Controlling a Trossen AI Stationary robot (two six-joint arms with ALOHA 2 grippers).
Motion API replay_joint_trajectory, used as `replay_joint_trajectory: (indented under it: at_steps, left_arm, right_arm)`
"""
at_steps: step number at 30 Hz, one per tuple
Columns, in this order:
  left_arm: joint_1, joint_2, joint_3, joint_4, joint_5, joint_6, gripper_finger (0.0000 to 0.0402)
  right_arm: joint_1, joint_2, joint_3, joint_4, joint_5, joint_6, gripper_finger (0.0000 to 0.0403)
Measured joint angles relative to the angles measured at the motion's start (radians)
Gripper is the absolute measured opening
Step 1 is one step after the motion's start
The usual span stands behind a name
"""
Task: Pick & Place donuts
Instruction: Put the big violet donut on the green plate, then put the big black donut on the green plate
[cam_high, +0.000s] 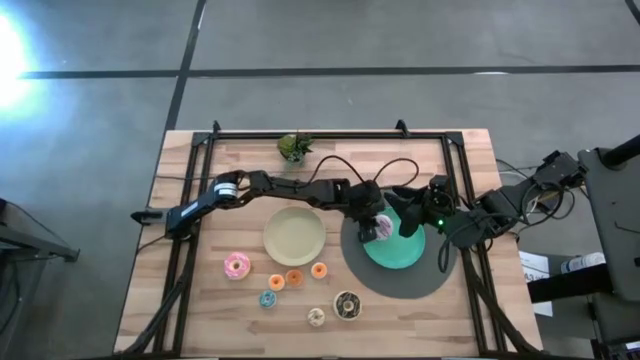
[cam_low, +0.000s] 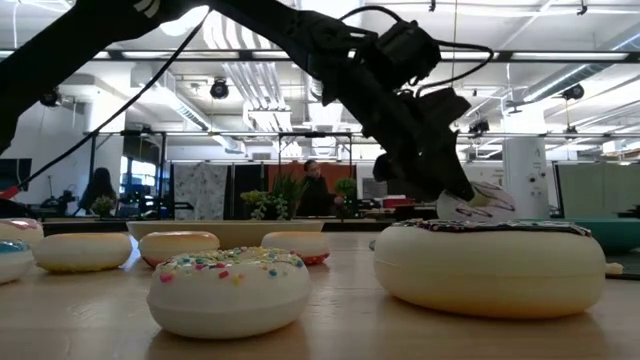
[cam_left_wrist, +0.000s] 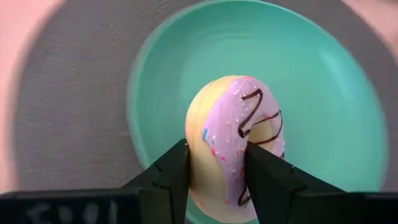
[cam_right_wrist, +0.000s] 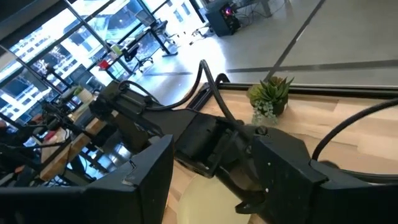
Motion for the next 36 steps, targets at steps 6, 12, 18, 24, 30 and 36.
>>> replay_joint_trajectory:
  at_steps: [6, 12, 18, 24, 30, 36]
  left_arm:
    - [0.001, 0.0, 0.0, 0.004, 0.077, -0.071, 0.0151]
    - [0.025, 0.0, 0.0, 0.04, 0.241, -0.161, 0.0166]
    - [0.062, -0.01, -0.003, -0.023, 0.154, -0.124, 0.0167]
    - [0.083, -0.042, -0.002, -0.128, -0.006, -0.01, 0.0167]
    - [0.085, -0.167, -0.044, -0.241, 0.055, 0.059, 0.0167]
    - [0.04, -0.458, -0.405, -0.045, 0.166, 0.022, 0.0167]
  right_arm:
    - [0.0, 0.0, 0.0, 0.001, -0.017, 0.002, 0.0208]
    - [0.0, 0.0, -0.001, -0.005, -0.041, 0.004, 0.0208]
    - [0.0, 0.0, -0.001, -0.06, -0.063, 0.048, 0.0208]
    - [0.0, 0.0, -0.001, -0.082, -0.063, 0.063, 0.0208]
    - [0.0, 0.003, -0.002, -0.148, -0.194, 0.086, 0.0208]
    - [-0.003, 0.043, -0.016, -0.251, -0.429, 0.12, 0.0208]
